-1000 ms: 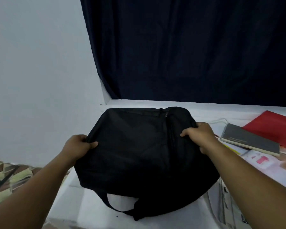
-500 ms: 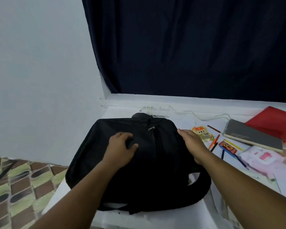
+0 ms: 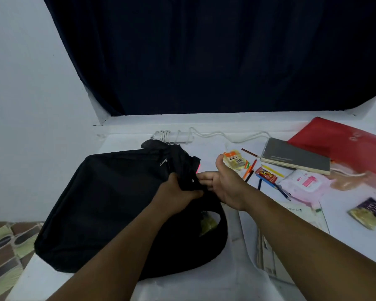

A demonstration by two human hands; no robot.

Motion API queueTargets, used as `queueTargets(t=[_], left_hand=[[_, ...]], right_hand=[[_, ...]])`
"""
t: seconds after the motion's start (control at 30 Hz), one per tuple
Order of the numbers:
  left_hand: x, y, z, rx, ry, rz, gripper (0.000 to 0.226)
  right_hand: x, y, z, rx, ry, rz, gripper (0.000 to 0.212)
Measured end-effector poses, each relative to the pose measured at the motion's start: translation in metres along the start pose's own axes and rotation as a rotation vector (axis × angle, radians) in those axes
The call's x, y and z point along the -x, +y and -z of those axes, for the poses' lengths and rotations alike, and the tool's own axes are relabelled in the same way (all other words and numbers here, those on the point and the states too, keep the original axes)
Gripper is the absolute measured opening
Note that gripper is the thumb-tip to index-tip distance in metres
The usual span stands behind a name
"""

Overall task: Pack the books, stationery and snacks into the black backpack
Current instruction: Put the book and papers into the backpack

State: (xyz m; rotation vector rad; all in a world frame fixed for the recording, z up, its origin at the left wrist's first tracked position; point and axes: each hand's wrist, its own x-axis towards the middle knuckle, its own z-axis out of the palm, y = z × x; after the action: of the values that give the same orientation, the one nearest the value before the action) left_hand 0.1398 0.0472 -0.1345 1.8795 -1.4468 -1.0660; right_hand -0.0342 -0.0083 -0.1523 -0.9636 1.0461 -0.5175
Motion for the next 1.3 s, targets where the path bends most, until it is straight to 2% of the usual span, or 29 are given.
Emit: queueTargets(t=[0.07,0.13,0.2,0.23,0.27,0.37,0.47,0.63,0.7,0.87,0.97,1.07,1.13,1.3], left_hand=[[-0.003,-0.001,0.005,0.048,0.076,0.033,0.037],[-0.003,-0.006,0.012,0.123,0.165,0.047,0.027],[0.0,-0.015,0.022,0.281,0.235,0.064,0.025],[0.004,-0.017,0.028,0.379,0.253,0.076,0.025],[0.008,-0.02,0.033,0.481,0.261,0.088,0.027],[0.022,-0.022,0.048,0.716,0.297,0.104,0.034],[0.034,-0.022,0.058,0.818,0.348,0.111,0.035],[0.047,-0.019,0.068,0.853,0.433,0.085,0.033],[0.054,-0.02,0.073,0.861,0.444,0.063,0.033],[0.071,-0.033,0.091,0.931,0.471,0.048,0.033],[0.078,-0.046,0.099,1.012,0.484,0.071,0.036],[0.082,-0.058,0.105,1.083,0.48,0.099,0.035],[0.082,-0.064,0.107,1.116,0.458,0.105,0.038],[0.085,-0.074,0.117,1.152,0.391,0.113,0.05]], right_hand=[[-0.001,-0.002,0.005,-0.017,0.026,0.031,0.098],[-0.005,0.0,0.009,0.011,0.141,0.062,0.078],[-0.01,0.007,0.011,0.172,0.256,0.086,0.042],[-0.014,0.014,0.014,0.285,0.276,0.087,0.029],[-0.018,0.022,0.015,0.402,0.263,0.087,0.026],[-0.024,0.036,0.005,0.649,0.192,0.119,0.033],[-0.031,0.039,-0.018,0.789,0.104,0.188,0.02],[-0.049,0.043,-0.047,0.686,0.016,0.138,0.008],[-0.052,0.041,-0.06,0.659,0.019,0.142,0.017],[-0.058,0.036,-0.089,0.526,0.114,0.057,0.029],[-0.064,0.039,-0.102,0.434,0.142,-0.006,0.024],[-0.071,0.045,-0.11,0.415,0.26,-0.02,0.023],[-0.073,0.047,-0.115,0.434,0.359,0.002,0.011],[-0.068,0.05,-0.137,0.713,0.53,-0.068,0.028]])
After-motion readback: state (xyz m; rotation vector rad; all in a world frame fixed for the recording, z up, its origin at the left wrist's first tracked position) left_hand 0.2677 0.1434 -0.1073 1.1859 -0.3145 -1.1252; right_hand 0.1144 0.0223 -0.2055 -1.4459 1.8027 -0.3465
